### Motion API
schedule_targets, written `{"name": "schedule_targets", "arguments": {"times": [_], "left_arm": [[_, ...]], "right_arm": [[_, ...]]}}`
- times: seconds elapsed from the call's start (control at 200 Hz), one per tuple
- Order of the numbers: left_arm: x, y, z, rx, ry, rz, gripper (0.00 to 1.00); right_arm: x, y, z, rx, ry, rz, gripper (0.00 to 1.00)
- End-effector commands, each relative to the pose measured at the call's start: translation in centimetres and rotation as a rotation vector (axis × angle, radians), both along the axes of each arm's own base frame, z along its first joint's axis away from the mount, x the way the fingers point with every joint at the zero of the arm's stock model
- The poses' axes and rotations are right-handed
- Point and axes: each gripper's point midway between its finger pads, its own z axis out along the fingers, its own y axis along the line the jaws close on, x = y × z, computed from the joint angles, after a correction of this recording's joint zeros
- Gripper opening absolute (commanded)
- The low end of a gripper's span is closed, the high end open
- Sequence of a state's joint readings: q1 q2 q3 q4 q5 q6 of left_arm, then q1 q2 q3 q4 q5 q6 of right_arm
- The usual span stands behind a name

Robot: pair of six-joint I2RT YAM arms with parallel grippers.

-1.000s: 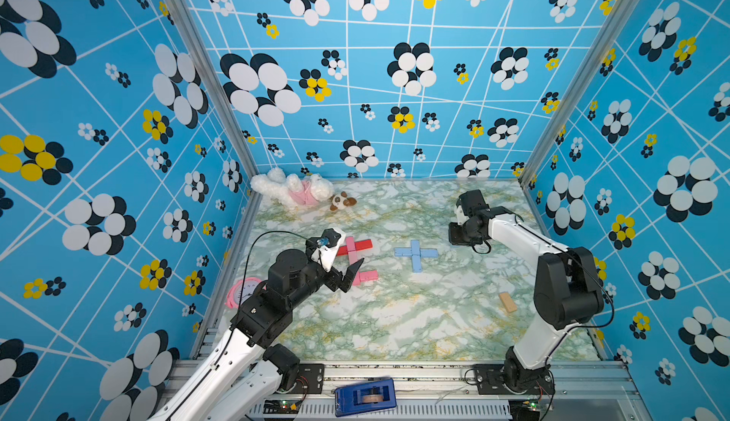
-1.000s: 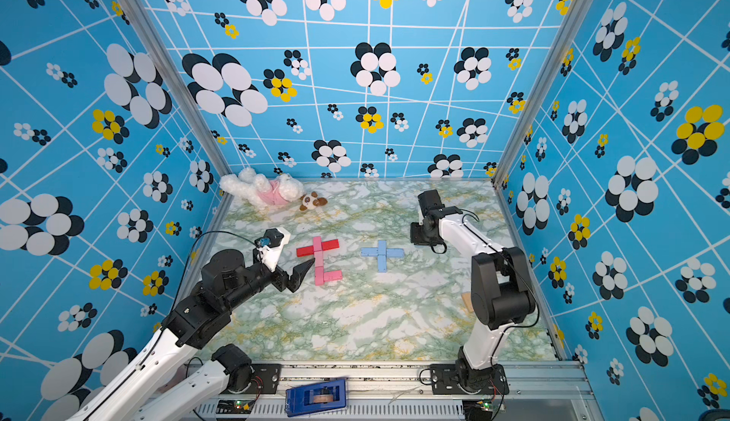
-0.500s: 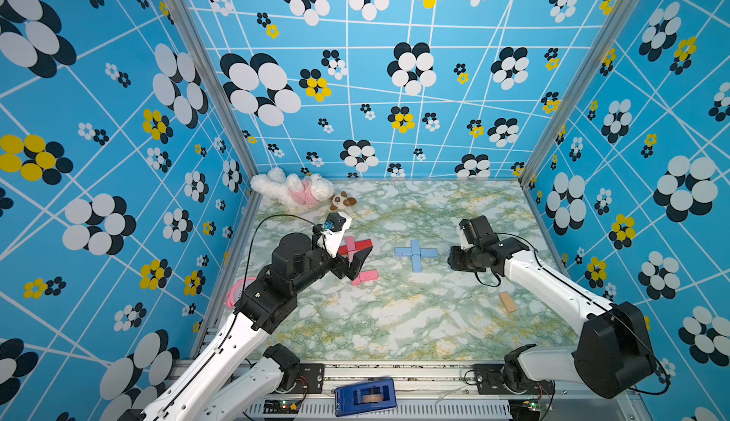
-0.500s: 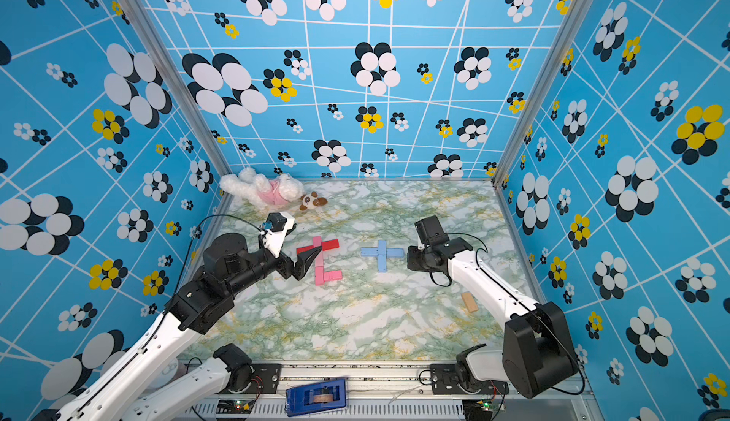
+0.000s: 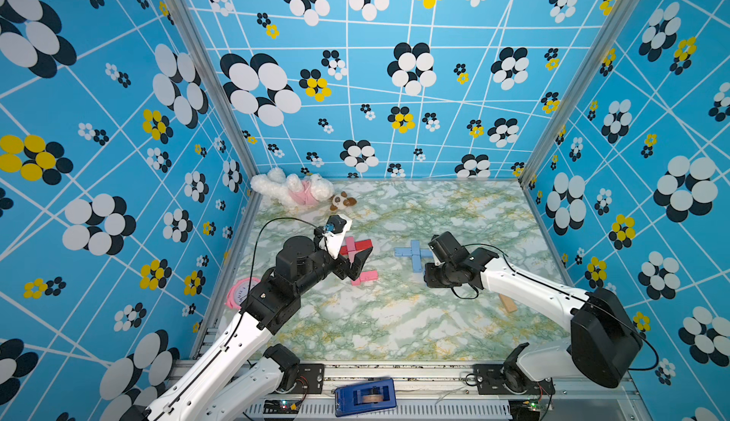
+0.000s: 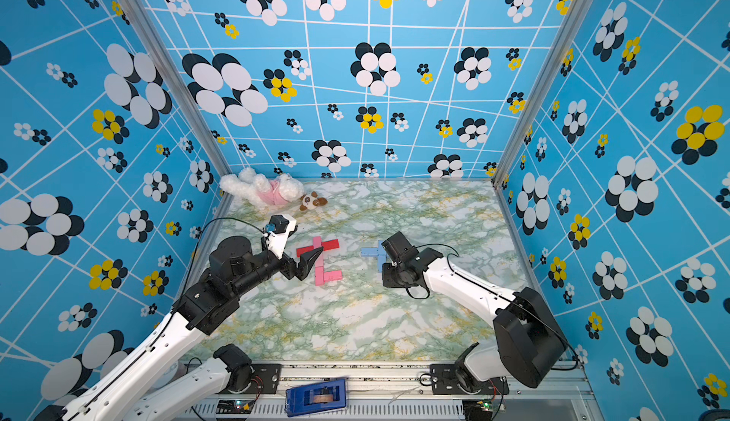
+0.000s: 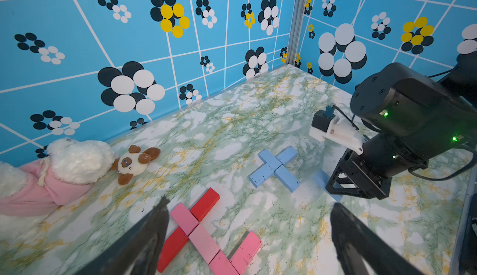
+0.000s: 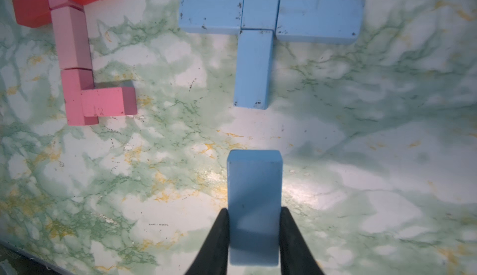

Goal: Assemble the letter t with building blocks
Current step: Assemble the building block at the center of the board.

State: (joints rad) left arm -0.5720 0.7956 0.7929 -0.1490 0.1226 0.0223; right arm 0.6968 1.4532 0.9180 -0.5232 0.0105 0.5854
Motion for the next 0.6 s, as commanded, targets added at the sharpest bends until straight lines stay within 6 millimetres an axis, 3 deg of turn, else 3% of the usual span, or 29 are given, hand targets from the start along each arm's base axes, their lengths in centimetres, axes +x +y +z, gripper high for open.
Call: {"name": "schedule_targets", "arguments": {"times": [0.0,0.195,0.6], "left_arm": [[-0.2,0.5,0.4,0.005,-0.039,0.02,0.99],[-0.3,0.9,0.3,0.016,-0.051,0.031,0.99],[-0.4,1.1,-0.2,0.044,-0.054,0.035,0.99]], "right_arm": [[0.2,1.8,-0.6,0.01,0.0,-0.024,0.15],[0.1,3.0,-2.2,-0.022,0.024,-0.01,0.15],[0.7,2.4,-3.6,-0.097,0.026,-0.029,0.15]]}}
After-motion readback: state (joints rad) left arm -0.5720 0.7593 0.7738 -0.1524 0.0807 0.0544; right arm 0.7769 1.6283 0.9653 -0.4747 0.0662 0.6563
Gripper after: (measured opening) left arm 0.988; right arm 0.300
